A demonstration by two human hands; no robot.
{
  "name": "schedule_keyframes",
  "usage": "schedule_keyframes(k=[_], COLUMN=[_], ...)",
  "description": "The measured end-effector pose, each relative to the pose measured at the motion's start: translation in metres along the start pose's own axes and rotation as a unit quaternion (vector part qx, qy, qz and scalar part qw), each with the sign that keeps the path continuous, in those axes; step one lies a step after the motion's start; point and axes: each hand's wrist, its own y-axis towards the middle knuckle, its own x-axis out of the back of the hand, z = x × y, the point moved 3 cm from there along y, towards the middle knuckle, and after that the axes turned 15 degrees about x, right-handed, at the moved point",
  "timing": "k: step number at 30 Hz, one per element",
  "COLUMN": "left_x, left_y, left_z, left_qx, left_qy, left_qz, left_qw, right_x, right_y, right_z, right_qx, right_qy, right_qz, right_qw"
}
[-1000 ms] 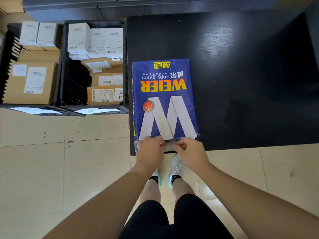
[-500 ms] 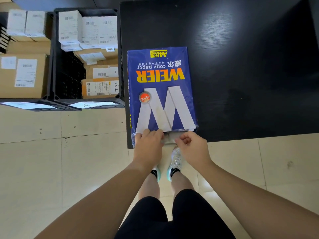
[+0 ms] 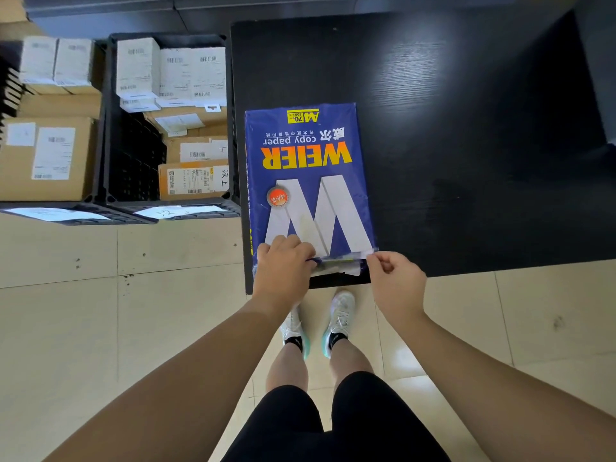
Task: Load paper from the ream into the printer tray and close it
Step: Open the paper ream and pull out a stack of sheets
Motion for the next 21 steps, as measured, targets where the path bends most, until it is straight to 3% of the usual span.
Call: schedule_keyframes(k=[11, 17, 21], left_x=[0.015, 0.026, 0.026], left_y=[0.005, 0.022, 0.023], left_z=[-0.004, -0.005, -0.005], left_qx=[0.006, 0.077, 0.089], left_qy=[-0.025, -0.118, -0.122], left_qz=[0.011, 0.092, 0.111], left_qw=[1.0, 0.986, 0.982], right_x=[0.001, -0.001, -0.002], right_y=[0.003, 0.004, 0.007], right_z=[0.01, 0.012, 0.013], right_qx=[0.027, 0.03, 0.017], right_qy=[-0.028, -0.053, -0.061], right_qz=[-0.006, -0.007, -0.012], right_qw=[0.999, 0.998, 0.998])
